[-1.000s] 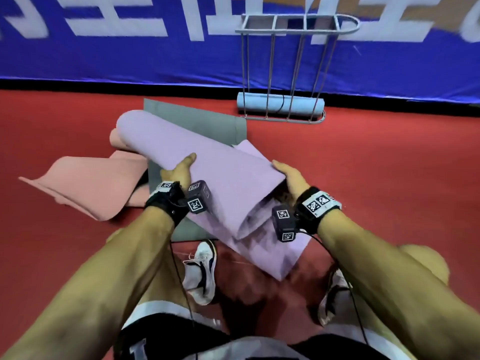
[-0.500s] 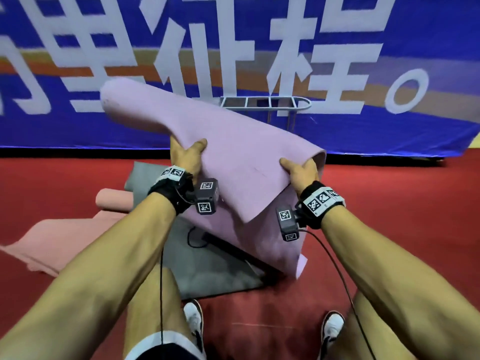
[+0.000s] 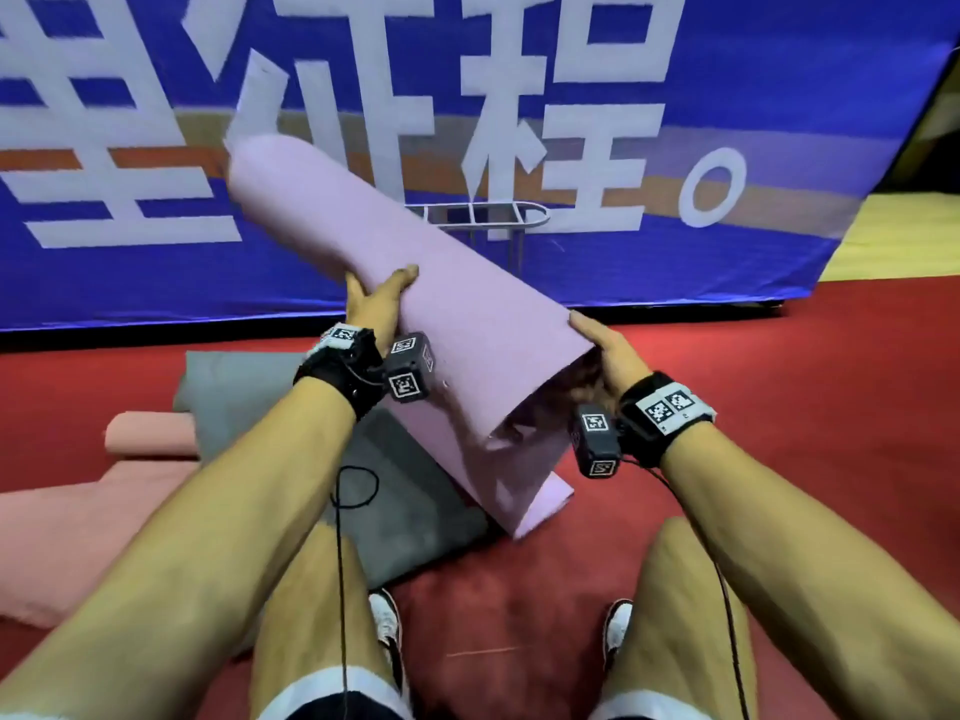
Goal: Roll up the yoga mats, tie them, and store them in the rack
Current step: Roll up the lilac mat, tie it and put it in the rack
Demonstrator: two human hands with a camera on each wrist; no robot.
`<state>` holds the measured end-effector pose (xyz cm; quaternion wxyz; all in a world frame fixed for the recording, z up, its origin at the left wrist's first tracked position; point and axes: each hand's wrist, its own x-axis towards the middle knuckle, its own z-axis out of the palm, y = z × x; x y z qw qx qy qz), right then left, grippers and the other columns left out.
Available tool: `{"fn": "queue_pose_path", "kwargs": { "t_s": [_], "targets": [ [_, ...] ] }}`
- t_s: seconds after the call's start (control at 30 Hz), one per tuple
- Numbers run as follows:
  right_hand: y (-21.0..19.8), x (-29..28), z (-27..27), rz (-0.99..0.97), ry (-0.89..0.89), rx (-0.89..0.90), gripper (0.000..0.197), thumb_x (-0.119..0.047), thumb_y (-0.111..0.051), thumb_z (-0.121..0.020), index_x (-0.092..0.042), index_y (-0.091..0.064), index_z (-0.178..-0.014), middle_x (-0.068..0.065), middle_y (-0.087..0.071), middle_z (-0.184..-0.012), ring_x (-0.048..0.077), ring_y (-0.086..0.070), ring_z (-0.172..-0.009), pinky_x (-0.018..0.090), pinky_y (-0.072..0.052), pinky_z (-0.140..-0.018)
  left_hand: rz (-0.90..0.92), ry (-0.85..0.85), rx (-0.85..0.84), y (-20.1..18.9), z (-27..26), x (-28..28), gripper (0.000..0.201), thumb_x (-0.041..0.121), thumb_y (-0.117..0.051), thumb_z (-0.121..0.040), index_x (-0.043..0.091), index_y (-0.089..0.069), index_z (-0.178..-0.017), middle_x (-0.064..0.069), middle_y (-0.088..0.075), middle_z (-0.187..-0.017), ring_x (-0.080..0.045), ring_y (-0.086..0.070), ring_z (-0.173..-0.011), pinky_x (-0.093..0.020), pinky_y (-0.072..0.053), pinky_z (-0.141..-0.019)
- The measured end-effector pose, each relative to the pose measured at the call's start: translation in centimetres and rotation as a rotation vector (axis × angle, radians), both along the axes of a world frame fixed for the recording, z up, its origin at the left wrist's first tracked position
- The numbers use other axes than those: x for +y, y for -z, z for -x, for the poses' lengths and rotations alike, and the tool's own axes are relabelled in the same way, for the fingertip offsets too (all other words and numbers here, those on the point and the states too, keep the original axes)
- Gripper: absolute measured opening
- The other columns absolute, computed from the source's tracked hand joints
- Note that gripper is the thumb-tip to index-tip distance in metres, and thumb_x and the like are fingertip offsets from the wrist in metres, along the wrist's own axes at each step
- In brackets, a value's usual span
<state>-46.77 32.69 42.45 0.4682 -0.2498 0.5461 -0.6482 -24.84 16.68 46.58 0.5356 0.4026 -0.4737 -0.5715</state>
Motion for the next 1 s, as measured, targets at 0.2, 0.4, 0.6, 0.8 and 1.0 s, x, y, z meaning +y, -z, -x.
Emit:
{"fn": "queue_pose_path", "kwargs": {
  "t_s": [0.2, 0.4, 0.6, 0.8, 1.0],
  "targets": [
    [6.5, -2.2, -6.2, -0.103, 0.137, -0.378, 0.026, -0.011, -0.051, -0.101, 0.0, -0.06, -0.122, 0.02, -0.072, -0.091, 0.031, -0.071, -0.072, 0.037, -0.062, -0.068, -0.456, 0.164, -0.061, 13.3, -4.1, 0.0, 0.033, 0.036, -0.065, -0.089, 0.008, -0.062, -0.105, -0.011, -0.072, -0.094, -0.018, -0.066, -0.067, -0.026, -0.051, -0.058],
    [8.0, -2.6, -10.1, -0.079, -0.061, -0.553, 0.055, -0.011, -0.032, -0.109, 0.004, -0.078, -0.082, 0.018, -0.076, -0.082, 0.024, -0.076, -0.072, 0.033, -0.063, -0.065, -0.774, 0.284, -0.12, 24.2, -7.7, 4.2, 0.044, 0.044, -0.052, -0.098, 0.003, -0.063, -0.11, -0.004, -0.065, -0.064, -0.019, -0.063, -0.054, -0.028, -0.048, -0.06],
    [6.7, -5.4, -11.9, -0.044, -0.081, -0.62, 0.055, -0.02, -0.034, -0.11, 0.006, -0.078, -0.09, 0.019, -0.076, -0.095, 0.027, -0.077, -0.084, 0.035, -0.063, -0.067, -1.03, 0.214, 0.026, 24.3, -7.3, 10.0, 0.079, 0.074, -0.033, -0.095, -0.001, -0.059, -0.097, -0.019, -0.071, -0.062, -0.034, -0.066, -0.062, -0.045, -0.049, -0.068],
    [6.8, -8.1, -12.6, -0.058, -0.008, -0.639, 0.027, -0.021, -0.05, -0.106, 0.003, -0.063, -0.106, 0.013, -0.075, -0.076, 0.022, -0.072, -0.056, 0.028, -0.061, -0.055, -1.075, 0.278, 0.458, 25.1, -5.7, 9.3, 0.129, 0.103, -0.043, -0.057, 0.012, -0.045, -0.148, -0.026, -0.05, -0.147, -0.048, -0.046, -0.135, -0.067, -0.041, -0.102],
    [10.7, -5.9, -8.6, -0.254, -0.031, -0.571, 0.024, -0.025, -0.055, -0.103, -0.003, -0.061, -0.112, 0.009, -0.073, -0.073, 0.015, -0.068, -0.052, 0.021, -0.052, -0.044, -0.829, 0.147, 0.609, 21.4, -5.7, 4.4, 0.073, 0.081, -0.052, -0.079, 0.03, -0.065, -0.129, -0.005, -0.068, -0.131, -0.03, -0.061, -0.121, -0.046, -0.049, -0.092]
  ]
}}
